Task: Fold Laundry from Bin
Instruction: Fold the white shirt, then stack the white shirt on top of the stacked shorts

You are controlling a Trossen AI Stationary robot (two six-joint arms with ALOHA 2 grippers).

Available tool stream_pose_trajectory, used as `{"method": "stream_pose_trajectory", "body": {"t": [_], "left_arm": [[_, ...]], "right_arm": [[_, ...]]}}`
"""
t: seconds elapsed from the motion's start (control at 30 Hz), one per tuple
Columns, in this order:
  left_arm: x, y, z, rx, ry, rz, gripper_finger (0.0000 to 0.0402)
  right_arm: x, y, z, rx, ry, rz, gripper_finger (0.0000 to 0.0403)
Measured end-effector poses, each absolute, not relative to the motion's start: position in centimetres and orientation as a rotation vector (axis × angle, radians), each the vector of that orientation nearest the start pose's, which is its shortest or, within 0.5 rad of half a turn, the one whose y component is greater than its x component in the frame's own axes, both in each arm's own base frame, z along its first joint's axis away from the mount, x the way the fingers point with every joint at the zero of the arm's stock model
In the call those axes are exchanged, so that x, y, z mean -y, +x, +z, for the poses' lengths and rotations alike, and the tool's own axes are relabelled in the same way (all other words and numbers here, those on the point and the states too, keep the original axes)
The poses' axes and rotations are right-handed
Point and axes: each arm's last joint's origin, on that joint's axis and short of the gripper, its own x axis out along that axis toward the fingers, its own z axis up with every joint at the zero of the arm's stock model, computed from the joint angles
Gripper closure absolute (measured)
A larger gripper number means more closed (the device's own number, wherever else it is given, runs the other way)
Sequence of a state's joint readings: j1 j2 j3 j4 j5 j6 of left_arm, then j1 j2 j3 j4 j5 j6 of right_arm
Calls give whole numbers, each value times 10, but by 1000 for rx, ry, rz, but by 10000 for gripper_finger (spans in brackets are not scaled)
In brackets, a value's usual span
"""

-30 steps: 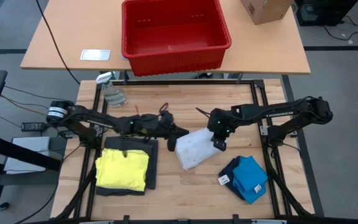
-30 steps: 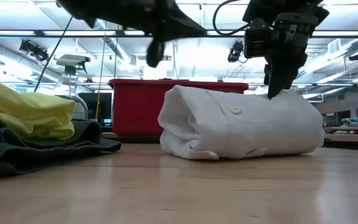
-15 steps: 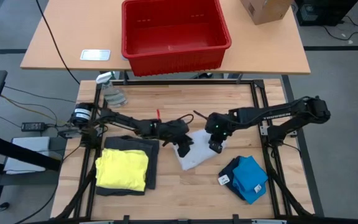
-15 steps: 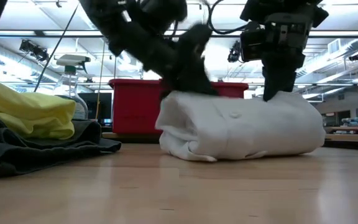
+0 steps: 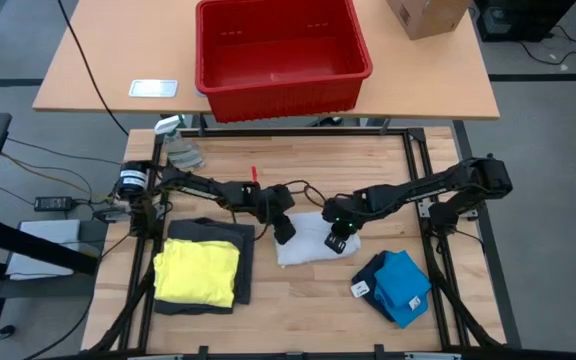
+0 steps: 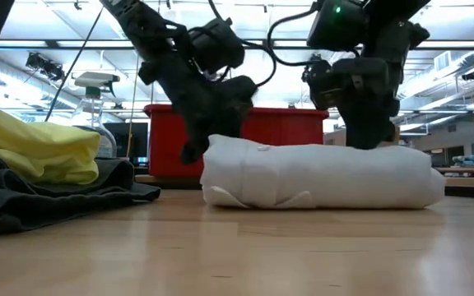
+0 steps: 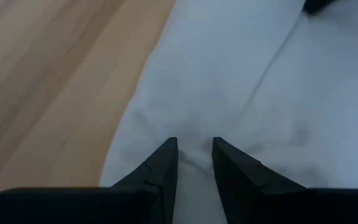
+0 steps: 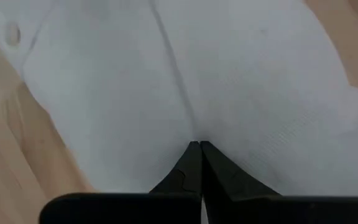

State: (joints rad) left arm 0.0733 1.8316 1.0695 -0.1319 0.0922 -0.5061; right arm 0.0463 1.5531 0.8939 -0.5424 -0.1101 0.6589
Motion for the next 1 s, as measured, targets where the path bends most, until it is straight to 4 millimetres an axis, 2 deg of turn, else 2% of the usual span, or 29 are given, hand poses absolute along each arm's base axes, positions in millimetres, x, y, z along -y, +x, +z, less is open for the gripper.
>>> {"method": "stream_pose_trajectory", "body": {"t": [0.17,0.33,0.5,0.8,1.0], "left_arm": [[-32,355,176,-892,-509,164,297],[-37,339,209,-851,-390,111,297],[-42,323,233,-778,-294,80,296],[-37,303,234,-743,-304,8,278],[-25,300,240,-736,-299,-27,237]], "right_arm": [[-23,271,196,-1142,678,-306,393],[-32,251,225,-1092,802,-399,384],[-54,229,234,-1164,934,-457,381],[-105,206,235,-1291,1074,-463,373],[-119,192,255,-1381,1024,-509,321]]}}
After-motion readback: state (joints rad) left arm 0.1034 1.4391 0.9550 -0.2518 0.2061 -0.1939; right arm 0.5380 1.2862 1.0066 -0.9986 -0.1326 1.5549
